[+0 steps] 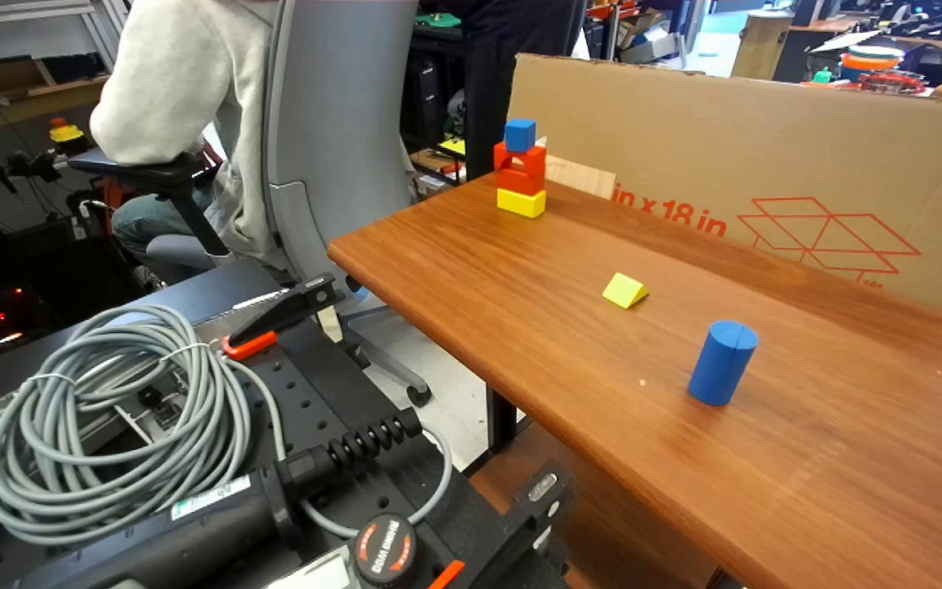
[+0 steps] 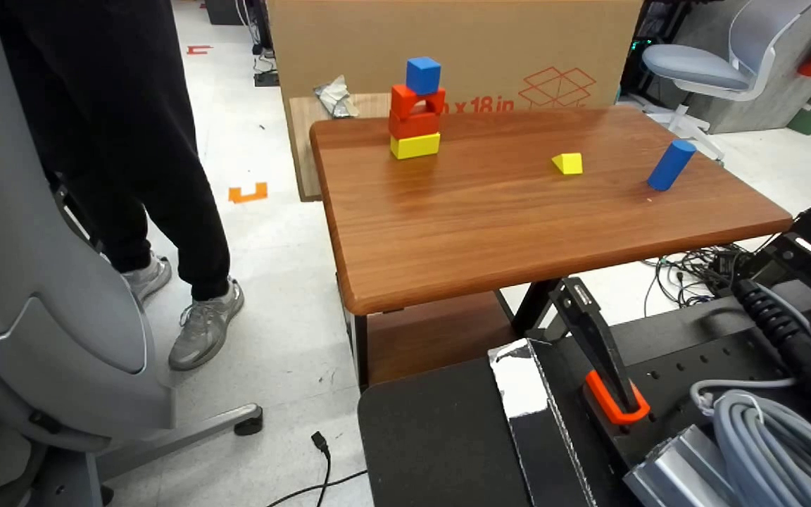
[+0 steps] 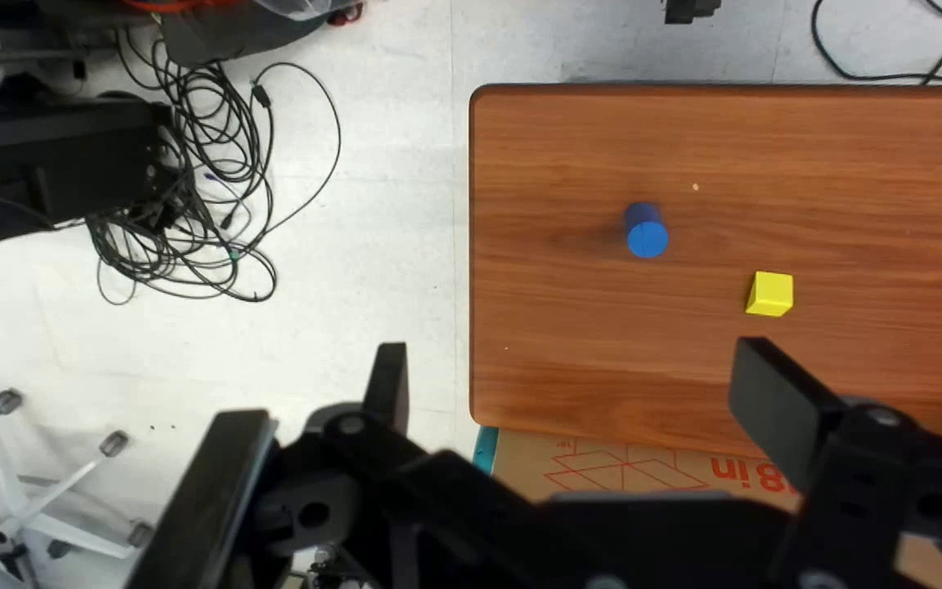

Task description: Put the blue cylindrical block on the blue square block

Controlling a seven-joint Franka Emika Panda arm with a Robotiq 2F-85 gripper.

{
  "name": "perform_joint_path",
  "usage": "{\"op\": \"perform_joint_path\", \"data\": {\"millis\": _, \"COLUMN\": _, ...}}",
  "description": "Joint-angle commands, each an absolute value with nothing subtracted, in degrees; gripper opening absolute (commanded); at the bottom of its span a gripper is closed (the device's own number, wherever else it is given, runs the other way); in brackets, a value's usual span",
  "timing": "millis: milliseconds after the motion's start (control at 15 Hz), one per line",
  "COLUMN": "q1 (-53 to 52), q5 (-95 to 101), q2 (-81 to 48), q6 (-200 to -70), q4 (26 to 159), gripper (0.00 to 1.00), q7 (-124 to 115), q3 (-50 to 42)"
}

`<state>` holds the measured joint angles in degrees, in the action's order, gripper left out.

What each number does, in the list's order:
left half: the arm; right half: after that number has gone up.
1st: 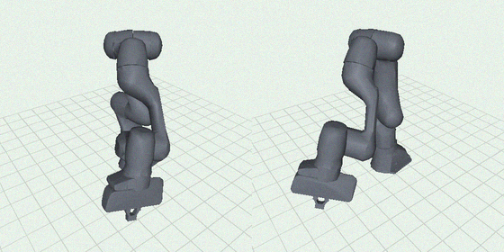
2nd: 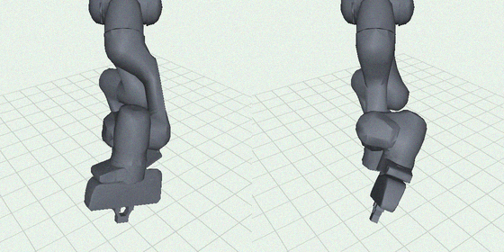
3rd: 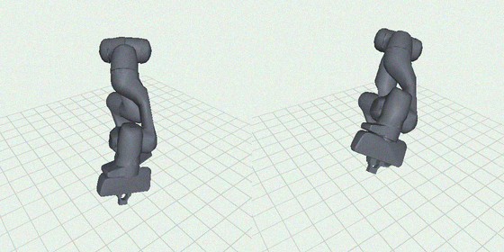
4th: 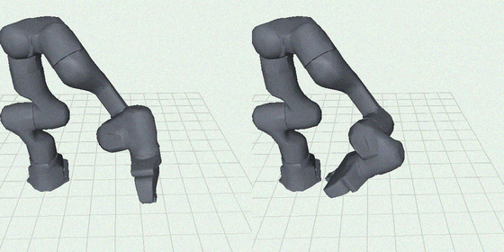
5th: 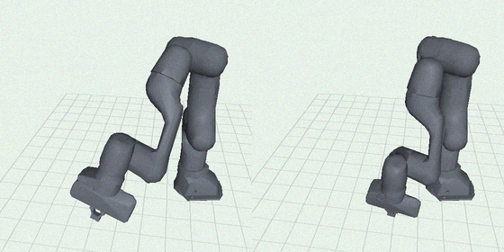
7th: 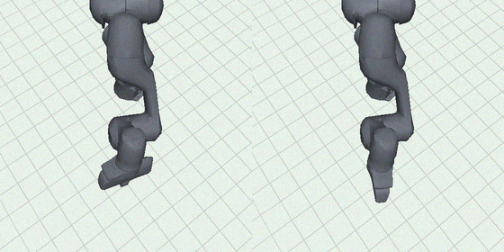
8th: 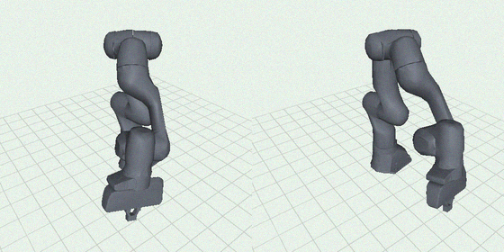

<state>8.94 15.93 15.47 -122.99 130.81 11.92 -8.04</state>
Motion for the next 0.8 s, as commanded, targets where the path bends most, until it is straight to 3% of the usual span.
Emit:
{"op": "perform_joint_path", "data": {"millis": 0, "q1": 7.11, "q5": 13.53, "q2": 3.75, "q6": -127.50, "q4": 123.79, "gripper": 1.00, "q7": 18.70, "q3": -9.00}}
{"op": "perform_joint_path", "data": {"millis": 733, "q1": 7.86, "q5": 0.07, "q2": -17.33, "q6": -128.12, "q4": 115.18, "gripper": 1.00, "q7": 26.02, "q3": -4.34}}
